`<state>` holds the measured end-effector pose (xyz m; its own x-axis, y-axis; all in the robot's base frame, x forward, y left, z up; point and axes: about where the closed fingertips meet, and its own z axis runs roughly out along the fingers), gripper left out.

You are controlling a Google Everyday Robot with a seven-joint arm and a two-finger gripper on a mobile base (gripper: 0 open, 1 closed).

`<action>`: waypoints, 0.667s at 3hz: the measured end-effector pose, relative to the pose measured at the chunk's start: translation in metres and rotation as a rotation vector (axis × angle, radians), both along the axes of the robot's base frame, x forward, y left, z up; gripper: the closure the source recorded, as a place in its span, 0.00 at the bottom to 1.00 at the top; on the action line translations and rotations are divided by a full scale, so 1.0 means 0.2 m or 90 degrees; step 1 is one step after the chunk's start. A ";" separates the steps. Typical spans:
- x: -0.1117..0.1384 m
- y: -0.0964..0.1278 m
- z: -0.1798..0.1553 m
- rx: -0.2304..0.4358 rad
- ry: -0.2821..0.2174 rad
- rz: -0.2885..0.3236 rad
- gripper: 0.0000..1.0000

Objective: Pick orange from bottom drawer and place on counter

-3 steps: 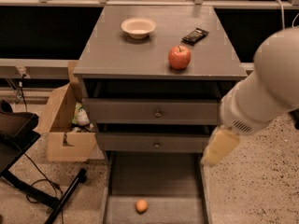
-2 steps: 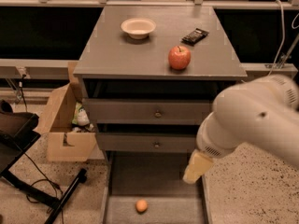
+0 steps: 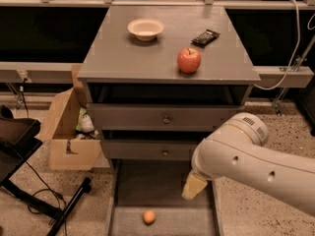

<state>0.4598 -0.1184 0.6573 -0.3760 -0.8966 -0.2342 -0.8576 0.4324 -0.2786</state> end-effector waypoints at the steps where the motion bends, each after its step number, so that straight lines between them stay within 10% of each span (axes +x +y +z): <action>1: 0.00 0.00 0.01 0.000 -0.001 -0.001 0.00; 2: 0.00 0.06 -0.16 0.003 0.016 0.001 0.00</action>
Offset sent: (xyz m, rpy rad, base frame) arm -0.0030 0.0486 -0.1335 0.0192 0.1079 0.0041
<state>0.4594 -0.1060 0.6249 -0.3811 -0.8959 -0.2283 -0.8648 0.4328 -0.2547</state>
